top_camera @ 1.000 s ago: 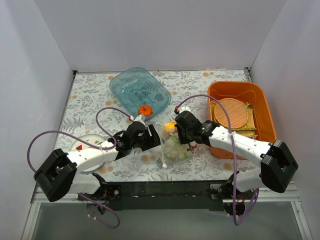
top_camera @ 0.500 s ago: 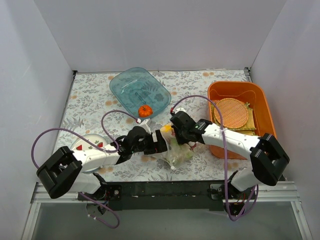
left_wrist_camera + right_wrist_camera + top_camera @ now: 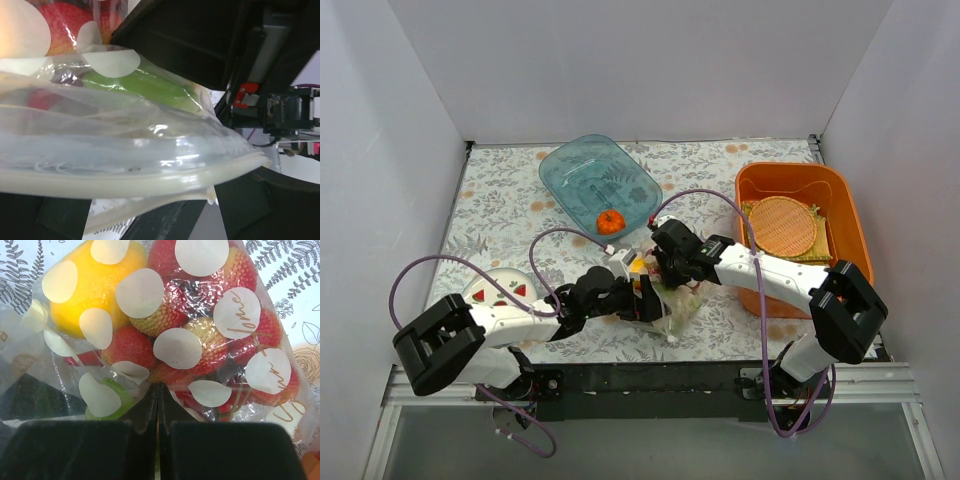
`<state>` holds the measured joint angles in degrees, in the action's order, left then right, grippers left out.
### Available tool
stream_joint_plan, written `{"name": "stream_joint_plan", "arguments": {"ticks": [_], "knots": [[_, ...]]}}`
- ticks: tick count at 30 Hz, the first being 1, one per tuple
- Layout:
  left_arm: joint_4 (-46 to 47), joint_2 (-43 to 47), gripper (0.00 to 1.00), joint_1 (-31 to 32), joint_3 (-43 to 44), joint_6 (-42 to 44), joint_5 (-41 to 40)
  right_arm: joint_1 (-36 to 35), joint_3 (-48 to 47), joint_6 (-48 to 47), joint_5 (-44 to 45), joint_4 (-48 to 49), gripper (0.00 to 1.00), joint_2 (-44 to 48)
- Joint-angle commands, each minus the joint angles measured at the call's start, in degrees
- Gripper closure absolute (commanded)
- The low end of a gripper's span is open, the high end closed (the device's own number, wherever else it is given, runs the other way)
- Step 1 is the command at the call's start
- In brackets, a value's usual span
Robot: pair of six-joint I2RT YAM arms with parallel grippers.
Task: Open the zip-top bag and remove the fake food
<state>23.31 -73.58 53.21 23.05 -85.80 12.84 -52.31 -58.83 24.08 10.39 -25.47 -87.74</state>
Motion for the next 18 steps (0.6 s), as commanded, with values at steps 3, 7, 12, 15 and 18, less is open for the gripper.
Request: {"name": "stream_joint_plan", "arguments": {"ticks": [3,7,12,15,18], "knots": [[3.1,-3.3,0.16,4.7,1.2,2.8,-8.9,-0.9,-1.4,1.1,-3.8,1.9,0.99,-0.3],[4.6,-5.3,0.17,7.5,3.3,4.0,-17.3,-1.5,-0.6,1.6,-5.2,2.5,0.99,-0.1],[5.1,-5.9,0.32,10.9,4.7,4.9,-24.9,-1.7,0.0,1.8,-4.6,2.4,0.99,-0.4],[4.6,-3.7,0.48,11.7,4.7,5.4,-25.8,-1.5,0.3,1.3,-2.1,1.9,0.99,-0.6],[1.2,-0.8,0.66,11.9,3.7,4.9,-25.8,-0.5,0.7,1.2,-0.6,1.9,0.99,-0.5]]}}
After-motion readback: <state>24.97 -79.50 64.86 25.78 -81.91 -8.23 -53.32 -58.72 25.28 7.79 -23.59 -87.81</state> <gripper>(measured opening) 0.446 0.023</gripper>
